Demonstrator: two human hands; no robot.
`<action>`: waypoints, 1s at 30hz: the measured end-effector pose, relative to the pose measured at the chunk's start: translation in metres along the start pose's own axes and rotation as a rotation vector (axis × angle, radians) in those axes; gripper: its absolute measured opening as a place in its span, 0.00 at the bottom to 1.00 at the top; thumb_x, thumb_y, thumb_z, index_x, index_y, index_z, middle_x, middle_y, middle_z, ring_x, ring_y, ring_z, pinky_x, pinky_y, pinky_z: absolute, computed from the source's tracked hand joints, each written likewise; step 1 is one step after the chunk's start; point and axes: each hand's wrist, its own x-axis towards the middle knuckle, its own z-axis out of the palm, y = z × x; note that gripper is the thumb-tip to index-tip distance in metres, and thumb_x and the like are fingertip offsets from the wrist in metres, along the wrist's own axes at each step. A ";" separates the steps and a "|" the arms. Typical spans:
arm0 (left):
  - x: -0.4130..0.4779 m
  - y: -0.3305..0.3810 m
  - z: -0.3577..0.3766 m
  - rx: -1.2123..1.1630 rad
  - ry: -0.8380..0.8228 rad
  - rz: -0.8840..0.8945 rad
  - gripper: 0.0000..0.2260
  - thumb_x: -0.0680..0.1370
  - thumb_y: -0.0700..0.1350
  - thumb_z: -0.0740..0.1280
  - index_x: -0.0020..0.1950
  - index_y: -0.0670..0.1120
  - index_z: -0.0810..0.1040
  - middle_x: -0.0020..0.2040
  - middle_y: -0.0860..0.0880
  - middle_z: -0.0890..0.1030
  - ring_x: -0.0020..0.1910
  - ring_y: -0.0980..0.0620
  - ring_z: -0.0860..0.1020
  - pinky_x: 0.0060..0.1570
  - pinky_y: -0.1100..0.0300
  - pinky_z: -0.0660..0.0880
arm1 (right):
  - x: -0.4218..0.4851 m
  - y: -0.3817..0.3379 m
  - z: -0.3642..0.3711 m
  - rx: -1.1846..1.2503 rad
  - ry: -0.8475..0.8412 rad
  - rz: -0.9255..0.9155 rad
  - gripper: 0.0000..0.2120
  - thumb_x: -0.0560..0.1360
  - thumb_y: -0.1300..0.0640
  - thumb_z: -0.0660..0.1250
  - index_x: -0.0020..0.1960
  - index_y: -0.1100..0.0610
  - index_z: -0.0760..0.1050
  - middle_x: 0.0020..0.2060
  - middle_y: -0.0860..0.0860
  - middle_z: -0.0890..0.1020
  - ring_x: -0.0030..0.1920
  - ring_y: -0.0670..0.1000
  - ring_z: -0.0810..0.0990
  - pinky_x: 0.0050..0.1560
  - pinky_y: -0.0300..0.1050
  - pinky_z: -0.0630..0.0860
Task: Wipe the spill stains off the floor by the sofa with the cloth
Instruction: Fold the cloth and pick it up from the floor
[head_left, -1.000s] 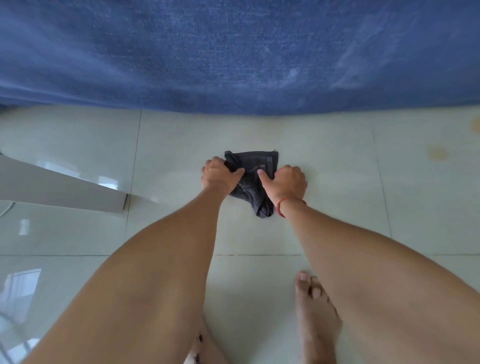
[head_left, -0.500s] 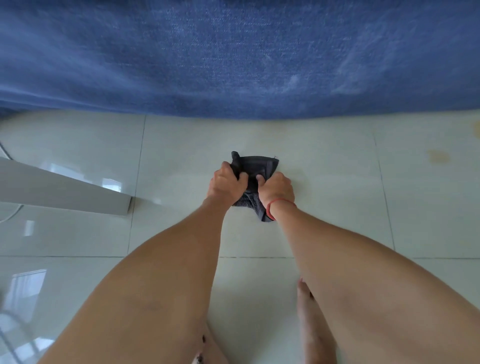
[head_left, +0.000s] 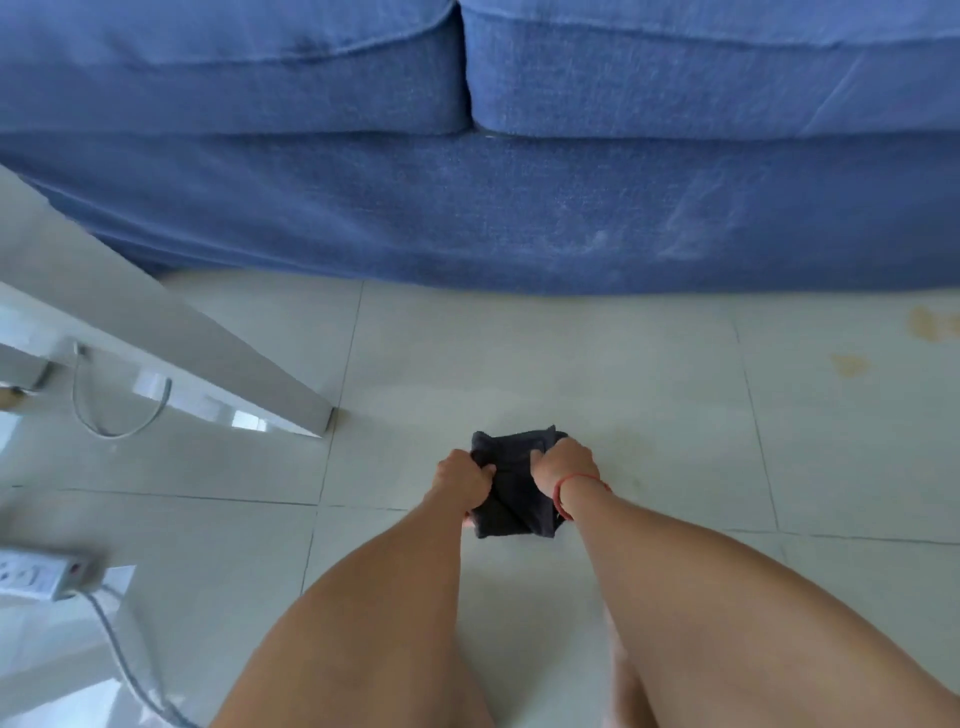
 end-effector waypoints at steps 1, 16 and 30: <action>-0.012 0.000 -0.012 -0.061 0.007 0.008 0.20 0.80 0.49 0.62 0.62 0.34 0.73 0.57 0.35 0.80 0.54 0.36 0.81 0.48 0.50 0.80 | -0.013 -0.006 -0.007 0.055 0.024 -0.037 0.18 0.79 0.52 0.60 0.62 0.64 0.73 0.61 0.61 0.78 0.61 0.61 0.76 0.59 0.48 0.73; -0.277 -0.023 -0.276 -0.621 0.725 0.396 0.21 0.81 0.50 0.58 0.64 0.36 0.74 0.61 0.37 0.78 0.59 0.38 0.77 0.57 0.46 0.77 | -0.272 -0.233 -0.095 0.347 0.250 -0.874 0.19 0.78 0.51 0.61 0.57 0.66 0.75 0.57 0.63 0.79 0.59 0.63 0.76 0.56 0.49 0.73; -0.422 -0.284 -0.300 -0.708 0.890 -0.141 0.26 0.81 0.55 0.54 0.71 0.39 0.62 0.66 0.38 0.73 0.56 0.38 0.77 0.51 0.45 0.80 | -0.477 -0.287 0.082 0.181 -0.251 -1.039 0.22 0.78 0.49 0.60 0.66 0.63 0.70 0.65 0.60 0.75 0.65 0.62 0.73 0.66 0.51 0.69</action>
